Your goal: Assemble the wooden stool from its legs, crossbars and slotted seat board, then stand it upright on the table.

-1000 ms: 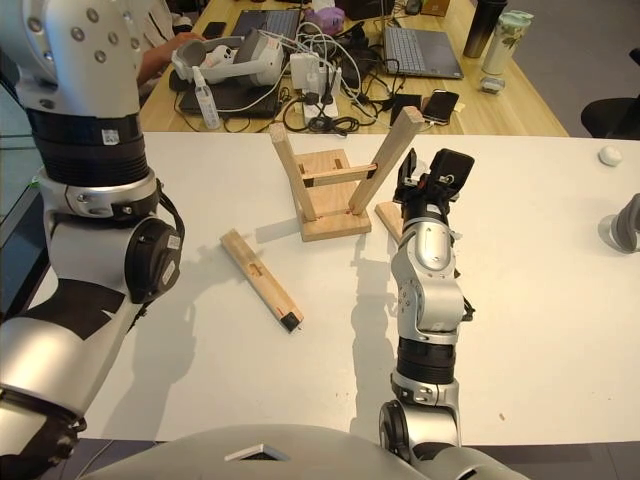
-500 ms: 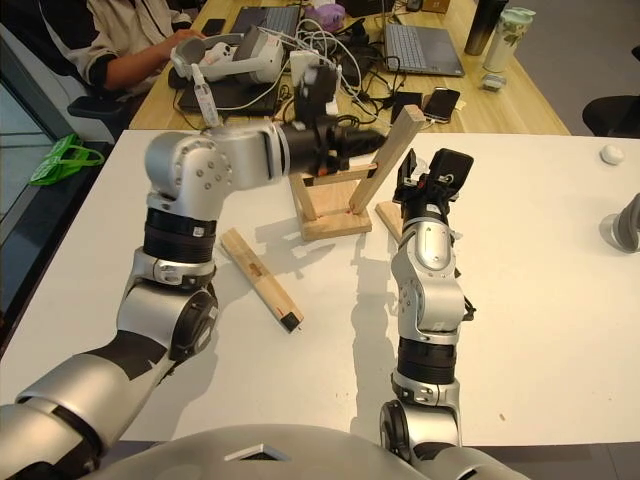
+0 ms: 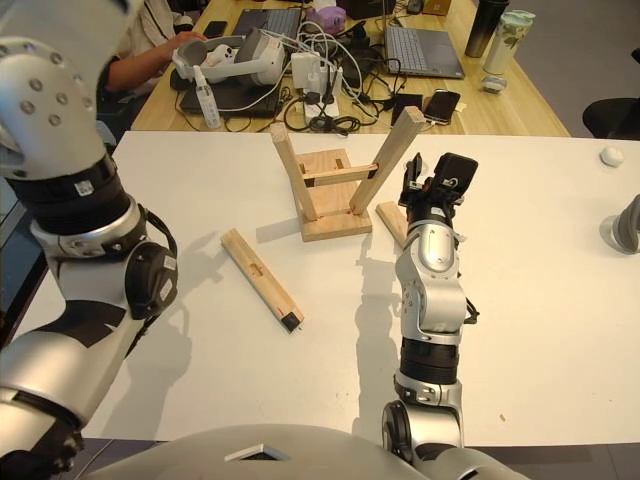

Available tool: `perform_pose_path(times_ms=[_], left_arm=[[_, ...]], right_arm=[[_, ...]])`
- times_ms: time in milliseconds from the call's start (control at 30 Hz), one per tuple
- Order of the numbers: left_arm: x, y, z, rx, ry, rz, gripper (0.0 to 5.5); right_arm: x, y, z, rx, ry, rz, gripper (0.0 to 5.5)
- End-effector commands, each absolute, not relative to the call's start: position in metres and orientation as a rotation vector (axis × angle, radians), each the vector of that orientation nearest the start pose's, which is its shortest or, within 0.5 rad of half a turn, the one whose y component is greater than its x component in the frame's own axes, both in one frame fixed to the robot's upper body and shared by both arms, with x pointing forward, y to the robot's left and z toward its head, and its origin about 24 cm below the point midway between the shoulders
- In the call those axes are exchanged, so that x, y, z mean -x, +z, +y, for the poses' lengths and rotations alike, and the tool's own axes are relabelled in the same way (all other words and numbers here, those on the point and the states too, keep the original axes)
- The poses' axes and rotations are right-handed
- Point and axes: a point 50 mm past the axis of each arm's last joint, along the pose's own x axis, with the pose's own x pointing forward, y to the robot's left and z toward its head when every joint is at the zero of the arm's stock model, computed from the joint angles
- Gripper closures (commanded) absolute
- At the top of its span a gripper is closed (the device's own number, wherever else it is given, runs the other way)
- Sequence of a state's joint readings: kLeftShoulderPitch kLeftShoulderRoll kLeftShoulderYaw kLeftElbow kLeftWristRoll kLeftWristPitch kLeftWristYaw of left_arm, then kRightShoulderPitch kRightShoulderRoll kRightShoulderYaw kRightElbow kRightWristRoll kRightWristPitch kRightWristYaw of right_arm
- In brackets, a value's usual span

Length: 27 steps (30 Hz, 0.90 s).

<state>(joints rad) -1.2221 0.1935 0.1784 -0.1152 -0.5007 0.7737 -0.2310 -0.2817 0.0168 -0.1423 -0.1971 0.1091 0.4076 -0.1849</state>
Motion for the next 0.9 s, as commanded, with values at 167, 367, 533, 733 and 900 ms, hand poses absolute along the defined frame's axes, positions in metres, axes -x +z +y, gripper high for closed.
perform_pose_path(times_ms=[167,367,533,733,900], left_arm=[[-0.367,0.248,0.077,0.159,-0.762,0.049,3.50],[-0.362,0.153,0.080,0.054,-0.837,0.431,3.50],[-0.375,0.219,0.088,0.202,-0.722,0.108,3.50],[-0.341,0.287,0.093,0.344,-0.759,-0.181,3.50],[-0.367,0.239,0.154,0.230,-0.336,-0.062,3.50]], right_arm=[[-0.298,0.127,-0.165,-0.126,-0.175,-0.064,2.99],[-0.298,0.124,-0.166,-0.118,-0.181,-0.038,2.99],[-0.298,0.125,-0.166,-0.121,-0.190,-0.049,2.99],[-0.292,0.145,-0.179,-0.093,-0.151,-0.197,2.99],[-0.287,0.178,-0.171,-0.073,0.095,-0.342,2.99]])
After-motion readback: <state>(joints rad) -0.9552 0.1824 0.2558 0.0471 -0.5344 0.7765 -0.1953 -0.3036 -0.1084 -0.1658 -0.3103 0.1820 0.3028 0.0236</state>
